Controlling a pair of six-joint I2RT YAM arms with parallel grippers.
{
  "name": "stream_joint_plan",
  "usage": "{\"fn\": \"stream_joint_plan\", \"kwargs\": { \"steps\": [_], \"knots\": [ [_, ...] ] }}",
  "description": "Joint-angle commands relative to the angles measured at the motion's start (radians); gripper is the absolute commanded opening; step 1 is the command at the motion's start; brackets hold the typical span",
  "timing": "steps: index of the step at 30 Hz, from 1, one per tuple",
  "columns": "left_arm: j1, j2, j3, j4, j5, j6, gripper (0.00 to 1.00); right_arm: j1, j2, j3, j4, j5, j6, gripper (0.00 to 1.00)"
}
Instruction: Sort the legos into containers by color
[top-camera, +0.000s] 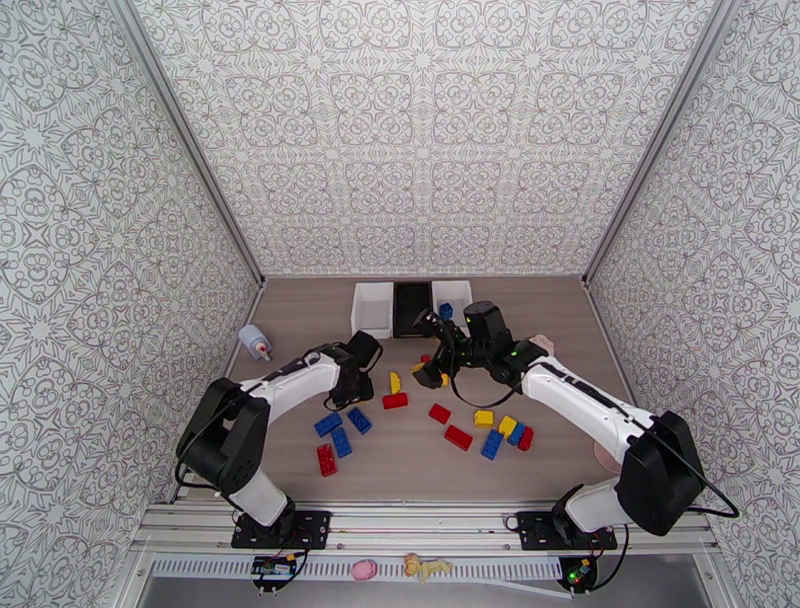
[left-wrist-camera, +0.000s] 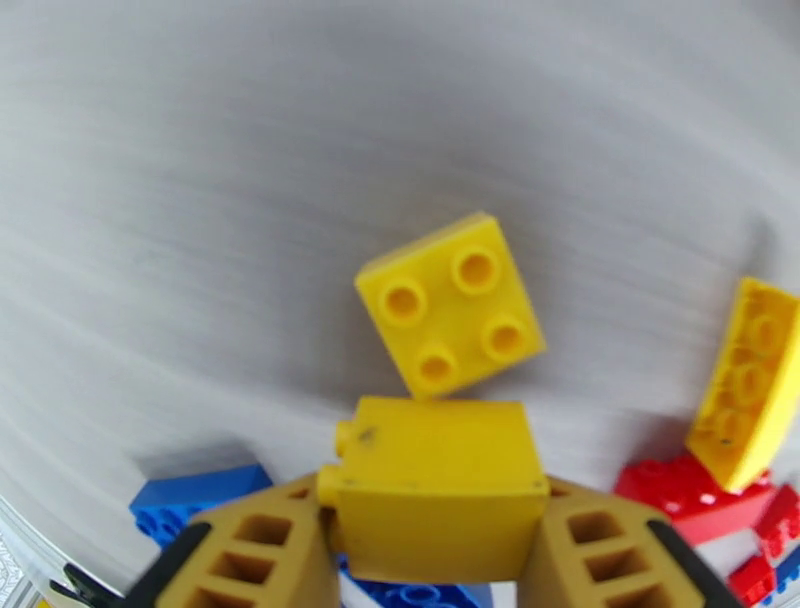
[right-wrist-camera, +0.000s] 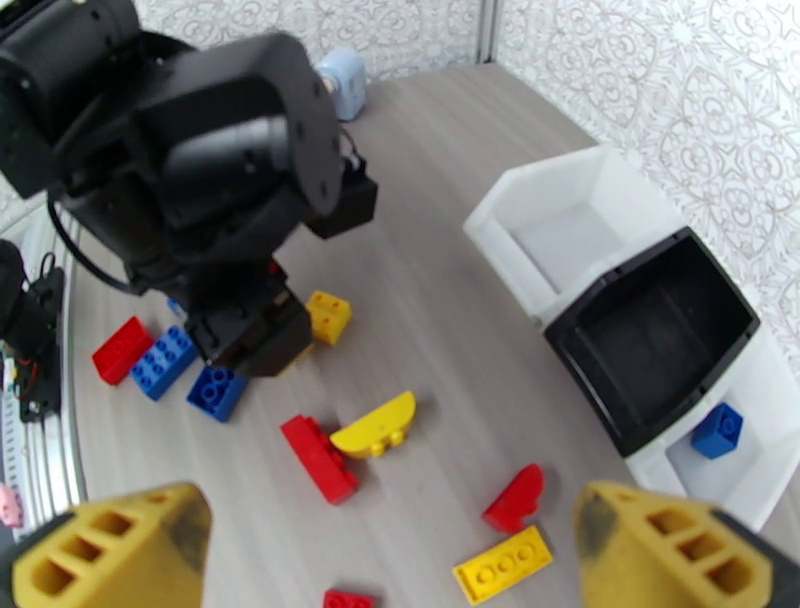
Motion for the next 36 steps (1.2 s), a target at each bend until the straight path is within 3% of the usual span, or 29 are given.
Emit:
{"fn": "stream_joint_plan", "kwargs": {
  "steps": [1,11,20,28,36],
  "knots": [
    [0.004,-0.044,0.063,-0.019,-0.048,-0.002,0.39,0.009,-0.033,-0.009,0.042,-0.005,0.036,1.00],
    [0.035,0.039,0.250,0.149,-0.091,0.092,0.39,0.009,-0.049,-0.052,0.160,0.030,0.114,1.00],
    [0.111,0.252,0.456,0.281,-0.116,0.191,0.39,0.009,-0.061,-0.072,0.185,0.067,0.134,1.00],
    [0.143,0.443,0.651,0.283,-0.088,0.236,0.40,0.009,-0.069,-0.085,0.195,0.096,0.150,1.00],
    [0.136,0.462,0.718,0.277,-0.071,0.266,0.62,0.009,-0.104,-0.126,0.259,0.205,0.183,1.00]
  ]
}}
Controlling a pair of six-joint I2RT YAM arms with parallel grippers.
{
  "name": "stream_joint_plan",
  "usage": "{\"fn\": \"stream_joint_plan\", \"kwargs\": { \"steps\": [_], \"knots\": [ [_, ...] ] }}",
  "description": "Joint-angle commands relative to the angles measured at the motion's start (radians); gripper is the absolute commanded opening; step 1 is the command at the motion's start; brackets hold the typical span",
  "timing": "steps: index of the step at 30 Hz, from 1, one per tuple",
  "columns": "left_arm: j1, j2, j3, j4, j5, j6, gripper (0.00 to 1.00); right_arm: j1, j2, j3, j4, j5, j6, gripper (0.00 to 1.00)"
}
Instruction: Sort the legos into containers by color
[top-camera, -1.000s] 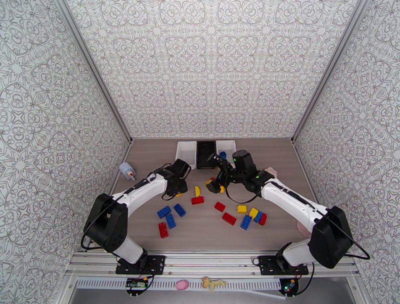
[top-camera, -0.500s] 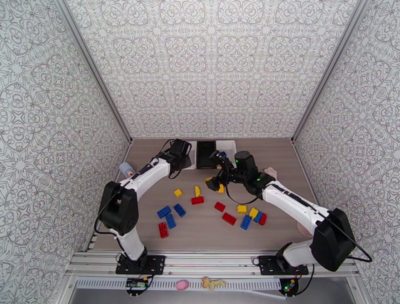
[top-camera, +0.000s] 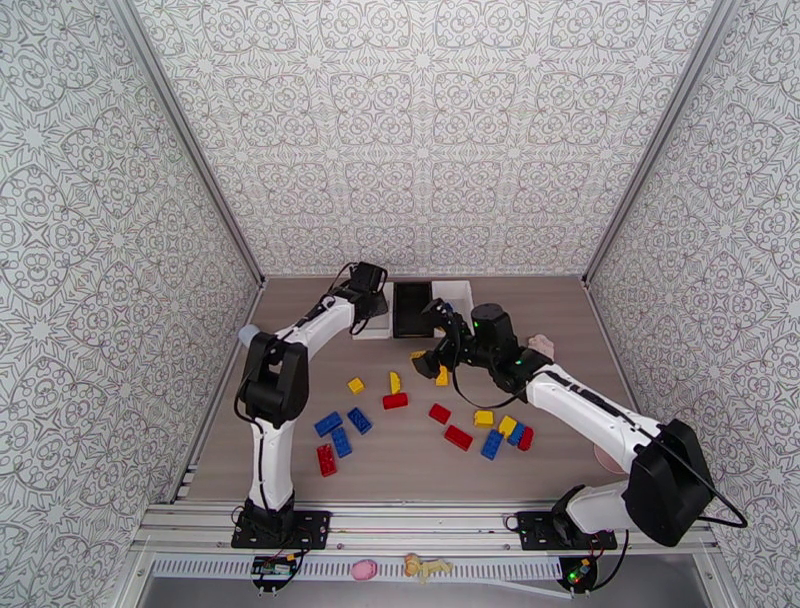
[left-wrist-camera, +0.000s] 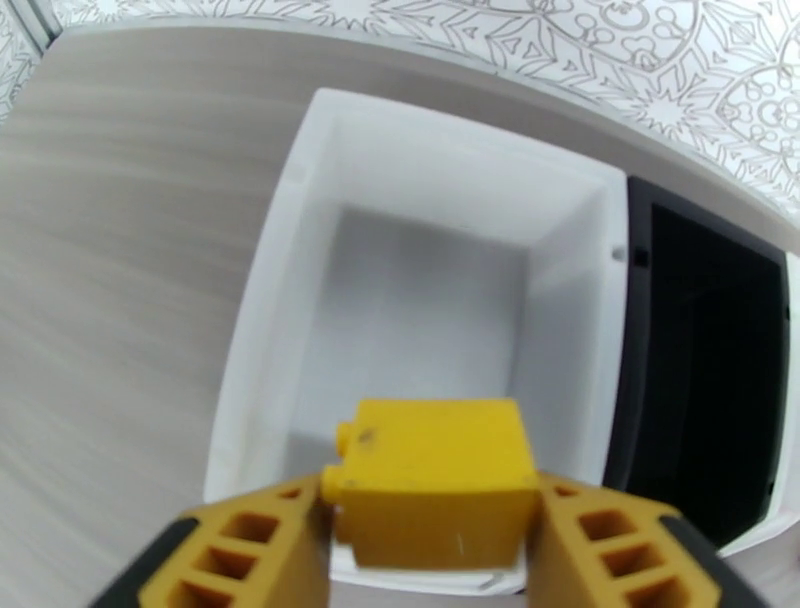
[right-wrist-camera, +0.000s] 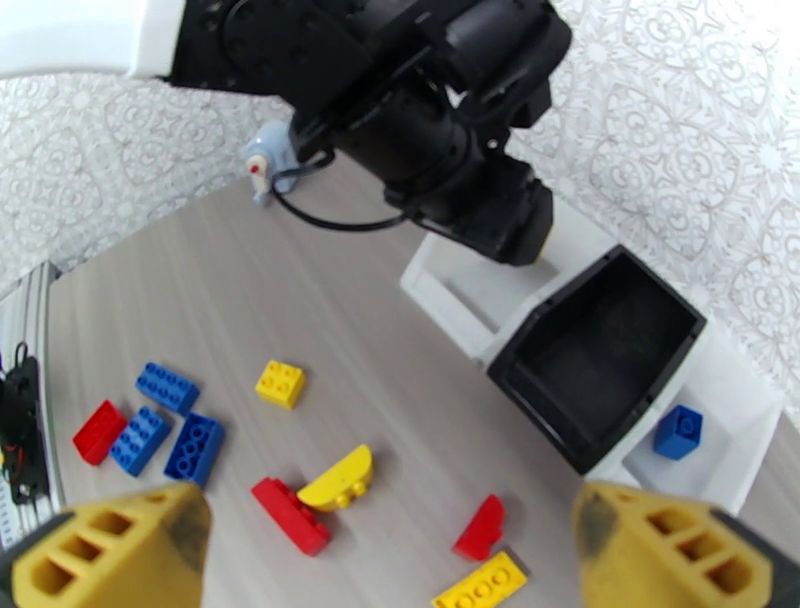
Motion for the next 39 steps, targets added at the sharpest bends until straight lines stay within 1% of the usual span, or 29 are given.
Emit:
{"fn": "stream_joint_plan", "kwargs": {
  "steps": [1,2,5,7,10,12,14,16,18,22,25,28,31,33,35,37,39],
  "knots": [
    [-0.009,-0.044,0.020,0.017,0.009,0.040,0.66,0.009,-0.041,-0.030,0.048,0.092,0.035,0.99],
    [-0.014,-0.064,0.007,0.023,0.009,0.051,0.69,0.009,-0.046,-0.034,0.048,0.110,0.036,0.99],
    [-0.027,-0.150,-0.064,0.061,0.014,0.084,0.74,0.008,-0.051,-0.040,0.048,0.146,0.055,0.99],
    [-0.036,-0.219,-0.143,0.113,0.033,0.110,0.81,0.008,-0.048,-0.037,0.046,0.162,0.076,1.00],
    [-0.058,-0.340,-0.287,0.204,0.047,0.154,0.89,0.007,-0.038,-0.027,0.029,0.221,0.138,1.00],
    [-0.072,-0.418,-0.390,0.262,0.064,0.200,0.91,0.005,-0.028,-0.009,0.000,0.299,0.206,1.00],
    [-0.086,-0.489,-0.495,0.332,0.073,0.242,0.95,0.003,-0.016,-0.008,0.001,0.318,0.211,1.00],
    [-0.098,-0.550,-0.607,0.426,0.094,0.272,0.96,0.000,0.000,-0.006,-0.003,0.333,0.218,1.00],
    [-0.113,-0.616,-0.727,0.528,0.156,0.332,0.95,-0.002,0.022,0.005,-0.014,0.339,0.226,0.99],
    [-0.147,-0.719,-0.891,0.626,0.235,0.422,0.95,-0.006,0.084,0.053,-0.076,0.350,0.258,0.99],
    [-0.189,-0.788,-1.001,0.698,0.286,0.490,0.96,-0.008,0.147,0.114,-0.162,0.358,0.263,0.97],
    [-0.243,-0.850,-1.105,0.763,0.289,0.541,0.97,-0.008,0.212,0.176,-0.253,0.373,0.268,0.95],
    [-0.280,-0.896,-1.198,0.841,0.297,0.541,0.99,-0.008,0.275,0.230,-0.323,0.373,0.280,0.93],
    [-0.302,-0.905,-1.269,0.930,0.319,0.529,1.00,-0.008,0.319,0.266,-0.362,0.361,0.290,0.92],
    [-0.326,-0.904,-1.331,0.999,0.341,0.547,1.00,-0.008,0.361,0.303,-0.402,0.344,0.298,0.90],
    [-0.360,-0.907,-1.379,1.053,0.306,0.570,1.00,-0.008,0.397,0.333,-0.433,0.333,0.312,0.87],
    [-0.381,-0.904,-1.404,1.080,0.275,0.581,1.00,-0.008,0.434,0.364,-0.463,0.317,0.325,0.81]
  ]
}}
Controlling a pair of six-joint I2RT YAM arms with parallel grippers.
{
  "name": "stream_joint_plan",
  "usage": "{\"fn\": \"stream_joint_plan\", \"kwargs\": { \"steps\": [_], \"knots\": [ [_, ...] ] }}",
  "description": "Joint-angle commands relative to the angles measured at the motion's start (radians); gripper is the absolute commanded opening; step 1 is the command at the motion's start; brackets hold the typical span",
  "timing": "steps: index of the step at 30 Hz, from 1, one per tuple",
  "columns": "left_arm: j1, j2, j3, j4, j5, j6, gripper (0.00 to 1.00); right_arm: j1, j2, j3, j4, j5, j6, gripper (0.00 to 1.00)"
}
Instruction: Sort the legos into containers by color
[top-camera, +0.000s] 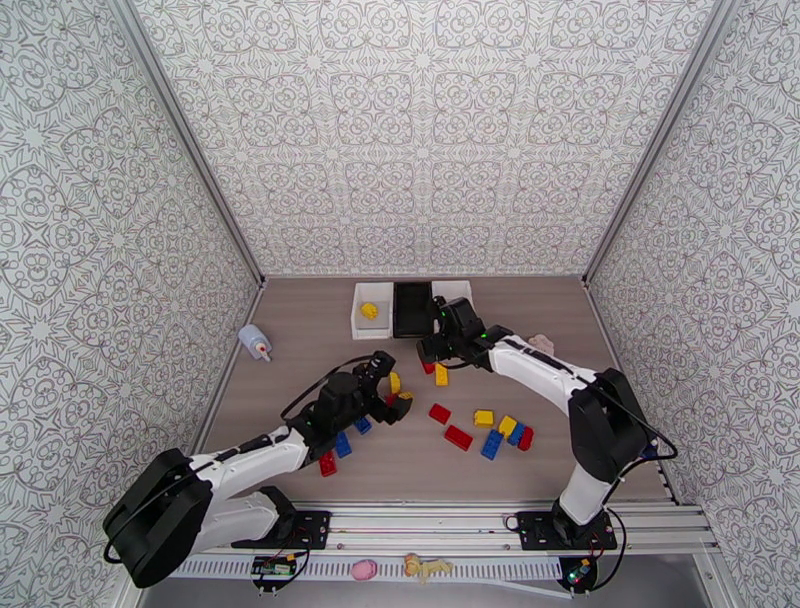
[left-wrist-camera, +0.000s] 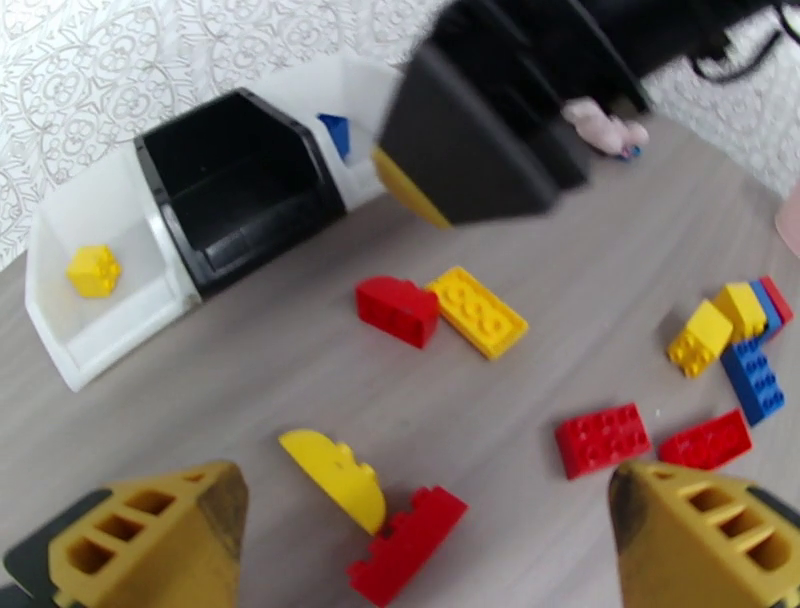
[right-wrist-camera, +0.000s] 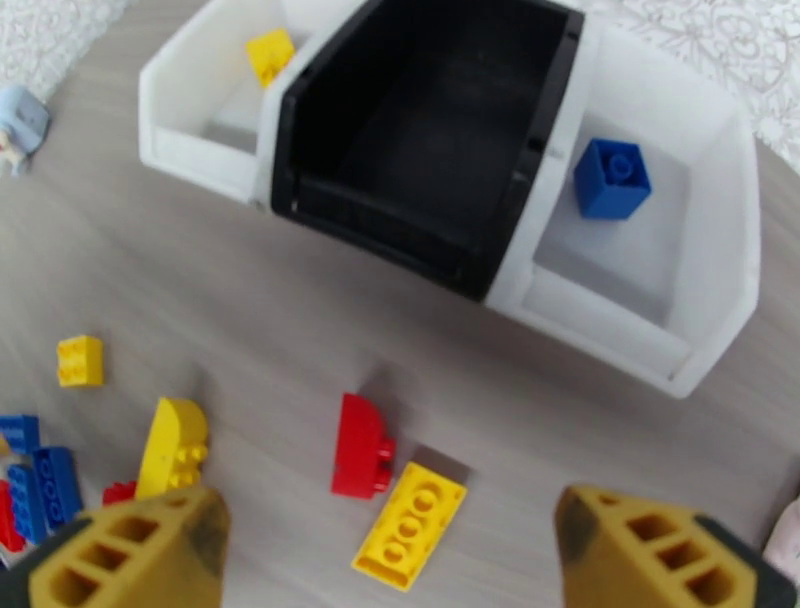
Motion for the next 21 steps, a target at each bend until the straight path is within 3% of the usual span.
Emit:
{"fn": "stream_joint_plan", "kwargs": {
  "steps": [1,12,21],
  "knots": [
    [-0.033,-0.003,-0.038,0.133,-0.030,0.050,1.00,-0.004,0.053,0.070,-0.107,-0.033,0.042,0.79],
    [-0.048,0.000,-0.073,0.151,-0.074,0.065,1.00,0.014,0.228,0.219,-0.217,-0.056,0.063,0.58],
    [-0.048,-0.012,-0.081,0.152,-0.074,0.077,1.00,0.021,0.315,0.287,-0.223,-0.067,0.078,0.50]
  ]
}}
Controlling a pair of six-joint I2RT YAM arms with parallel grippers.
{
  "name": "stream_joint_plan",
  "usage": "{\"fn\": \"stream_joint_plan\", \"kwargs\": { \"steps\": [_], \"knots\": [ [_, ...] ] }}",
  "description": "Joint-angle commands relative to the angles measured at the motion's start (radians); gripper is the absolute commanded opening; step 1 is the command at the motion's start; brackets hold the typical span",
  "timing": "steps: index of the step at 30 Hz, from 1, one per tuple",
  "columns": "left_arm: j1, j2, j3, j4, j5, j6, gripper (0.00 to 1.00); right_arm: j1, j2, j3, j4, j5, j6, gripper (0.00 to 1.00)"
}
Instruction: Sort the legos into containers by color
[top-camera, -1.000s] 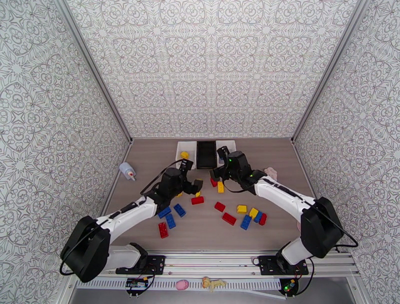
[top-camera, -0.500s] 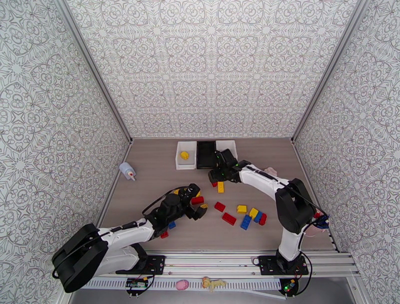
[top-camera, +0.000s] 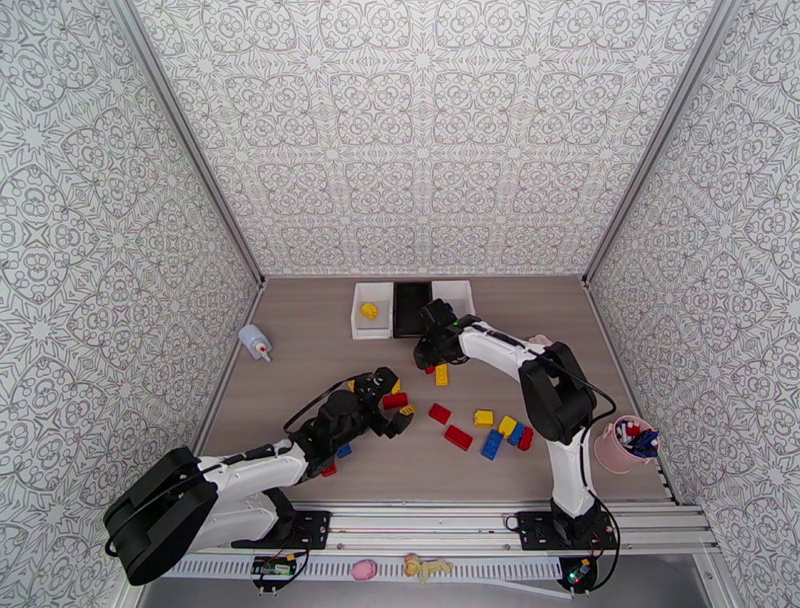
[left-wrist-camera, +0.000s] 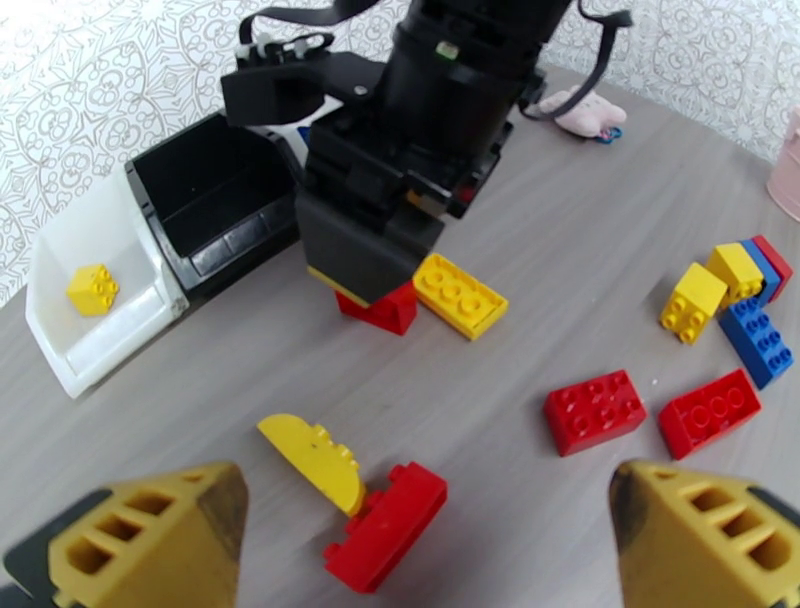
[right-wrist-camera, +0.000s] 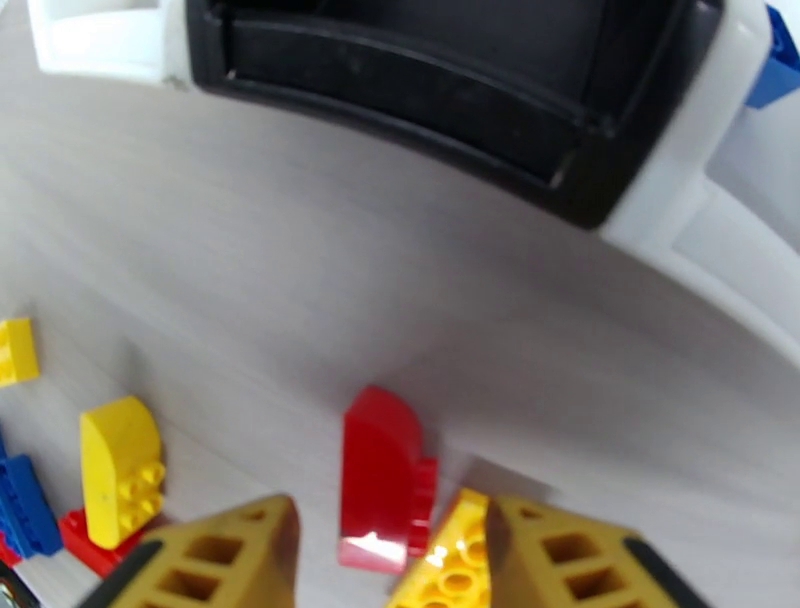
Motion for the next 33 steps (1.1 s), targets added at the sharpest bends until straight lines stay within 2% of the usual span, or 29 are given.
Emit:
{"fn": "stream_joint_plan", "kwargs": {
  "steps": [1,14,22,33],
  "knots": [
    [-0.008,-0.012,-0.008,0.019,-0.010,0.026,1.00,0.009,0.035,0.045,-0.025,-0.018,0.012,0.50],
    [-0.004,-0.013,-0.002,0.033,-0.017,0.018,1.00,0.009,0.065,0.048,-0.027,-0.015,0.004,0.43],
    [0.004,-0.020,-0.002,0.028,-0.012,-0.001,1.00,0.008,0.058,0.045,-0.033,0.002,-0.012,0.25],
    [0.019,-0.052,-0.023,0.075,-0.031,-0.021,1.00,0.008,-0.058,0.021,-0.002,0.064,0.016,0.24]
  ]
}}
